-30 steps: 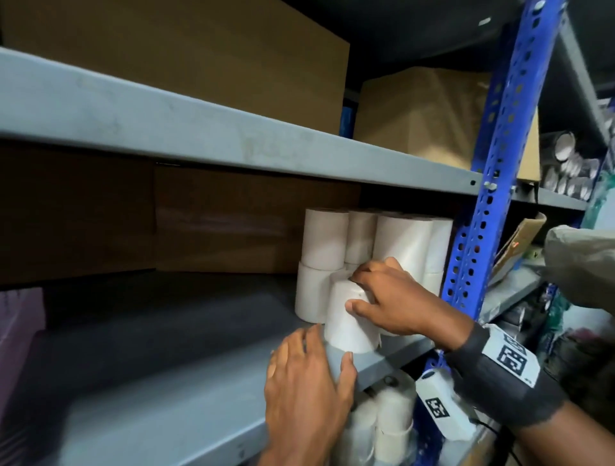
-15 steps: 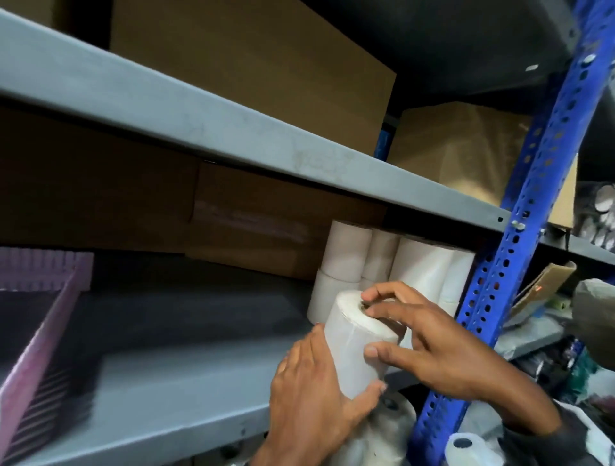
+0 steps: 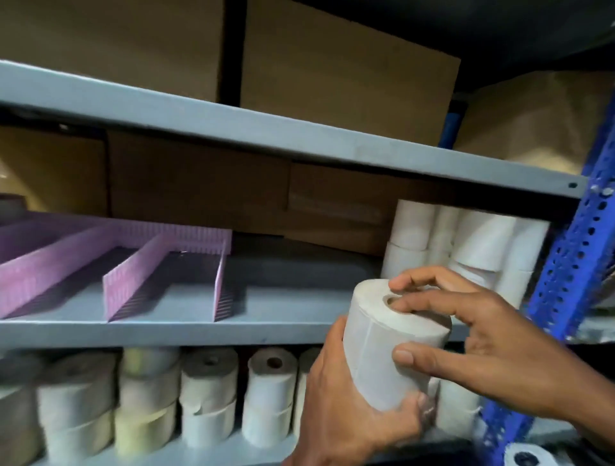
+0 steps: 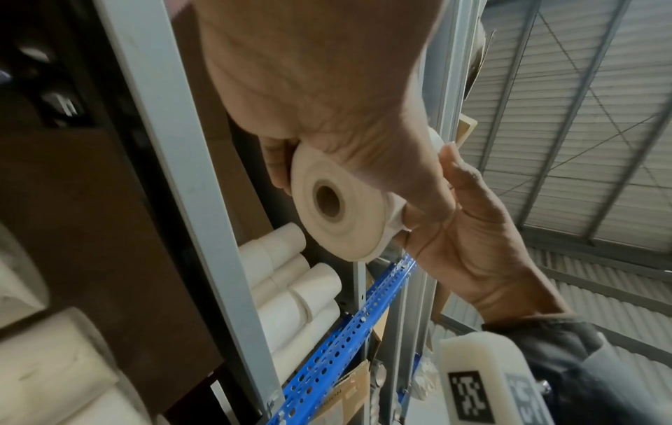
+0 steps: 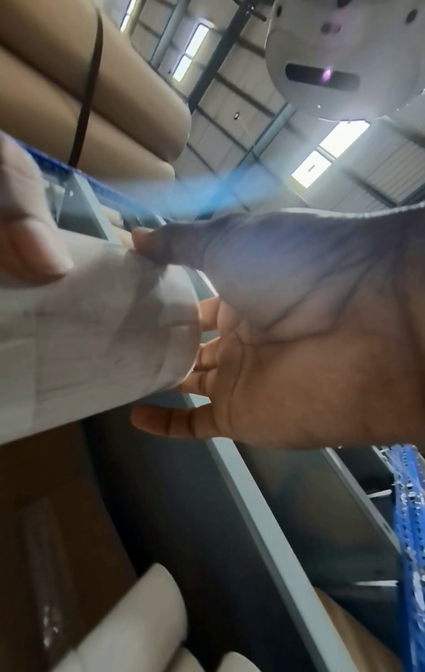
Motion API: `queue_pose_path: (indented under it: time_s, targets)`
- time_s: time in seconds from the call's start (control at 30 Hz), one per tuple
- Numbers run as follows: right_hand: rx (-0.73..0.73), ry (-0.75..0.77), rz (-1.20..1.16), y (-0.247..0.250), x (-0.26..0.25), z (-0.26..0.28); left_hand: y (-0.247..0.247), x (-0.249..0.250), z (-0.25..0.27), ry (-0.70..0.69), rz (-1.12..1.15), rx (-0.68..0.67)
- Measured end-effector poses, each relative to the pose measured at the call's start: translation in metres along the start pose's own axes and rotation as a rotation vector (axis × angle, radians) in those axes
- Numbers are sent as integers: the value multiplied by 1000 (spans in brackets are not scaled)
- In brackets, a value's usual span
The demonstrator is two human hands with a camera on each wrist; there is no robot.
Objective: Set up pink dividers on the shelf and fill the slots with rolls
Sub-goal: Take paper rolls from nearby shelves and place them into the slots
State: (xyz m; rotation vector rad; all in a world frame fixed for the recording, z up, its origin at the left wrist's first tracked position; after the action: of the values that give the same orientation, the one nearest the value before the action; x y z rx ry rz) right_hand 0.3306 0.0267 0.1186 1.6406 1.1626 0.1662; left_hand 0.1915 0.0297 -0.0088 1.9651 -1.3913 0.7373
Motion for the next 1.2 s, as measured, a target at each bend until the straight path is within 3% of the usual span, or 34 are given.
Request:
queue_pose_path:
  time_s: [0.33,0.67,0.77,0.97,1.2]
  targets:
    - [-237,202,-38,-83,-88,10,111,44,113,113,-214,231]
    - [-368,411,-48,-151,-183,-26,218,61,164,128,-383,386]
    - [-369,455,-63,-177,-211,-40,258,63,176,114,-439,445]
    - [-317,501,-113,-228,-273,-73,347,54,188,85,-469,436]
    - [-227,471,-86,-278,-325,-120,427,27,185,16,-505,482]
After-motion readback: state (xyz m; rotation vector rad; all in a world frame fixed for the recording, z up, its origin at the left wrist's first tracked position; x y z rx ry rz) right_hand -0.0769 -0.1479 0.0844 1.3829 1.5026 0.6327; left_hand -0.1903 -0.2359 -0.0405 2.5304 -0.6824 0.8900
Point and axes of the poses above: each hand's wrist, its own z-axis away from the middle knuckle, its own y-axis out of the back of the hand, x = y × z, the point moved 5 cm from there along -z, towards the middle knuckle, and after that the axes turned 2 degrees about -x, right-handed, at the moved point
